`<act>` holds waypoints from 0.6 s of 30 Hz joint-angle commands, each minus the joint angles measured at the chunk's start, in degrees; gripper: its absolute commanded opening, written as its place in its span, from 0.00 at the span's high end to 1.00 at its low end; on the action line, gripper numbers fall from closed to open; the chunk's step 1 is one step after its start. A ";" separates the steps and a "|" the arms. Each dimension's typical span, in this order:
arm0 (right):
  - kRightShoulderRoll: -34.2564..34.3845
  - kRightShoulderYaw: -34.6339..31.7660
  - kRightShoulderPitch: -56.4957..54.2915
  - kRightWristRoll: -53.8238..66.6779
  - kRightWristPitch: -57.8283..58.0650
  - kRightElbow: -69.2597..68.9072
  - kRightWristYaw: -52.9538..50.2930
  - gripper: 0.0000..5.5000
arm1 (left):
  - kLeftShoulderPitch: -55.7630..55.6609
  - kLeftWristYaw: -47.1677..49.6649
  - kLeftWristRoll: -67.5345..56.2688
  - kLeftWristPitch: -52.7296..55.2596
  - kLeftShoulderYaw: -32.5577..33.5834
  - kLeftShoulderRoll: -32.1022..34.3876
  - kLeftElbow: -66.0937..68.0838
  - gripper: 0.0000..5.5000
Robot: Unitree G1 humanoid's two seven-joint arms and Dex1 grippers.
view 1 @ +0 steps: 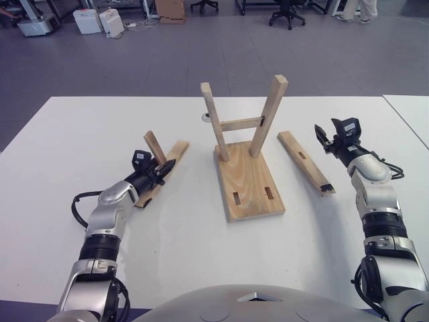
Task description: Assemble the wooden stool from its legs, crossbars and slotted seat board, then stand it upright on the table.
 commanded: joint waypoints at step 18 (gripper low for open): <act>-0.36 -3.74 -1.51 5.91 4.57 -2.23 1.87 0.55 | 12.27 5.12 7.29 25.68 -1.88 10.32 -22.83 0.51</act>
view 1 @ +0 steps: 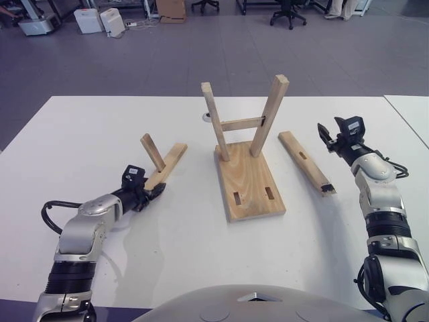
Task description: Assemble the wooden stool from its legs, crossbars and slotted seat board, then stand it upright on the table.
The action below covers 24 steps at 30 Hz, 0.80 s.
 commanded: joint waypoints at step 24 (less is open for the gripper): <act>18.36 -5.84 -27.57 56.93 41.51 -35.76 -15.92 0.37 | -40.37 0.11 -5.60 -12.97 -7.83 -9.28 -13.27 0.63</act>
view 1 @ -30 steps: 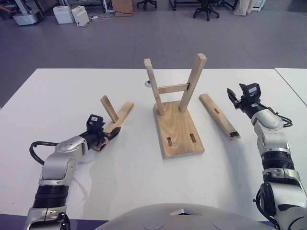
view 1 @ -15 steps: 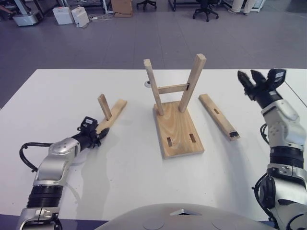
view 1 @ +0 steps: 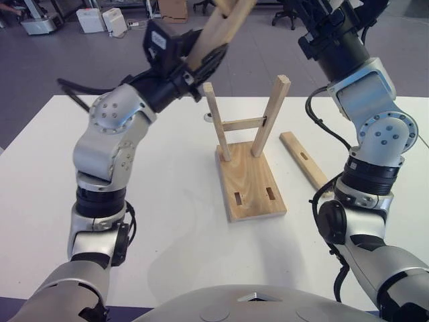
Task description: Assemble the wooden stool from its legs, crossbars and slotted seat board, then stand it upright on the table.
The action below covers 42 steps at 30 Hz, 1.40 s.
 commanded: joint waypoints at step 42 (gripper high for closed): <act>-9.94 -11.67 59.00 8.30 -2.87 -21.39 -8.45 0.81 | 47.39 -2.26 16.72 -16.07 -8.64 2.89 -7.24 0.19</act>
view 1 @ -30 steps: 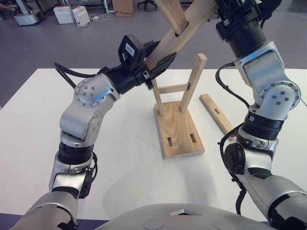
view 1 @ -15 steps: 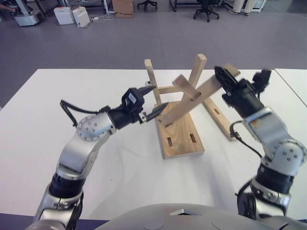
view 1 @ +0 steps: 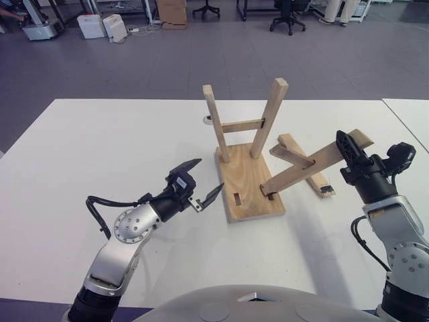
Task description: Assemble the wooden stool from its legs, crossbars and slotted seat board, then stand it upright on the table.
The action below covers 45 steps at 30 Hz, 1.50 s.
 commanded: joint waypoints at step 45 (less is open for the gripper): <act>-20.71 -0.16 -31.82 -11.17 4.57 10.35 3.36 0.36 | -5.05 2.21 7.54 0.53 0.92 -2.12 6.45 0.19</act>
